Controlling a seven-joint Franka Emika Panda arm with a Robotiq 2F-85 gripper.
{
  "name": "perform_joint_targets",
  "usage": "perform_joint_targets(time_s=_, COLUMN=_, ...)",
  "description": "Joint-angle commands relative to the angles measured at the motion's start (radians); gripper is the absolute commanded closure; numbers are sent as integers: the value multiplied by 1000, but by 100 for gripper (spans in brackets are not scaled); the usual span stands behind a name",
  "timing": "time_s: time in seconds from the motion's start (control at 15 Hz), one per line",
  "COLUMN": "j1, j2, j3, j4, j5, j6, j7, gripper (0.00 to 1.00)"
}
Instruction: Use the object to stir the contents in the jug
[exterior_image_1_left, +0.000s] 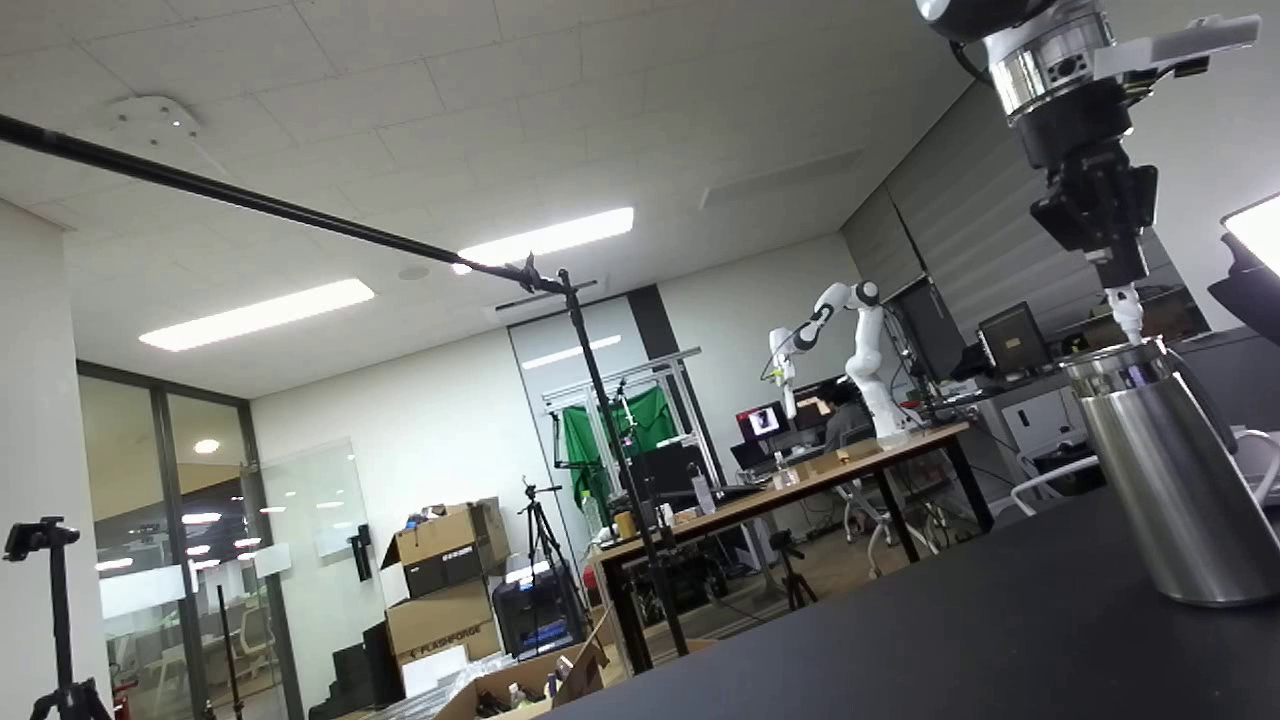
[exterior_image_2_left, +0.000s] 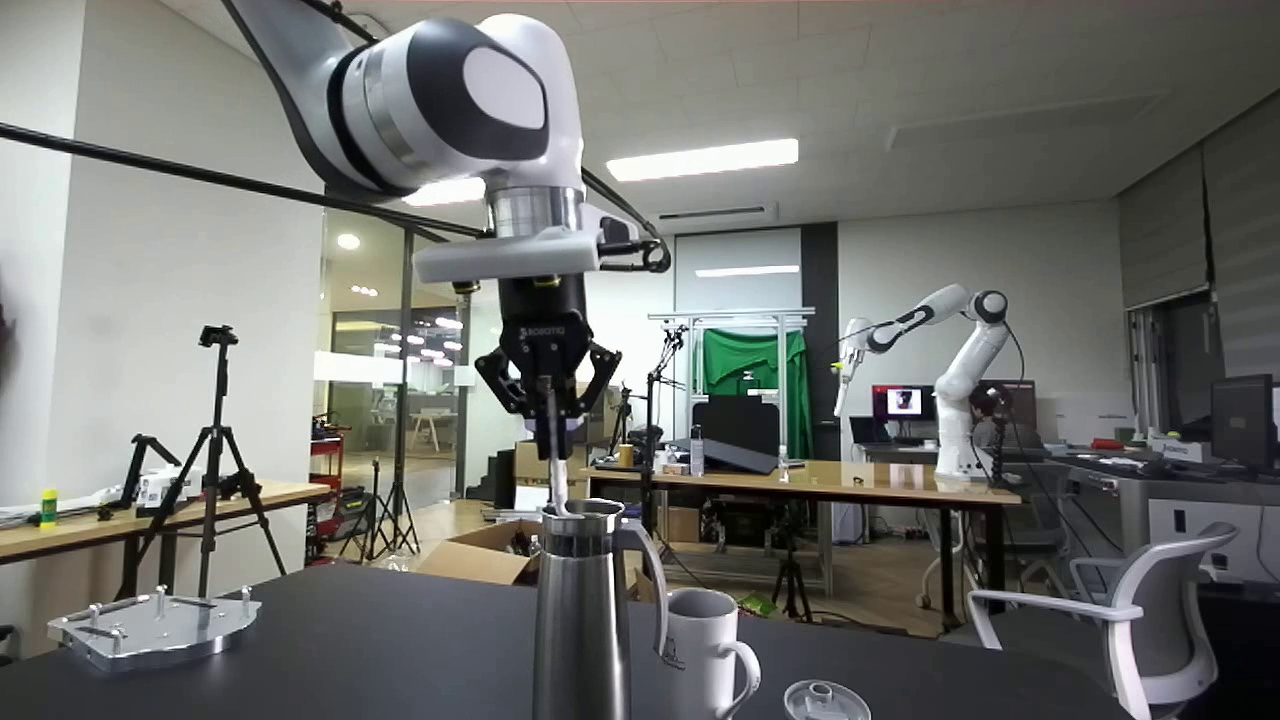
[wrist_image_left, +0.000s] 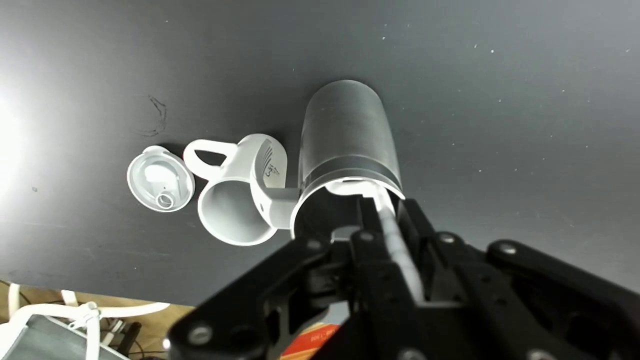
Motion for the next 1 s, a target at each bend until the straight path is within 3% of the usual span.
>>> perform_joint_targets(time_s=0.0, j1=-16, j2=21, j3=10, j4=106, j5=-38, j6=-137, j7=37, gripper=96)
perform_joint_targets(time_s=0.4, j1=-20, j2=19, j3=30, j4=256, j5=-111, j6=-355, j7=58, gripper=96)
perform_joint_targets(time_s=0.93, j1=-7, j2=13, j3=71, j4=421, j5=-166, j6=-541, j7=51, gripper=96)
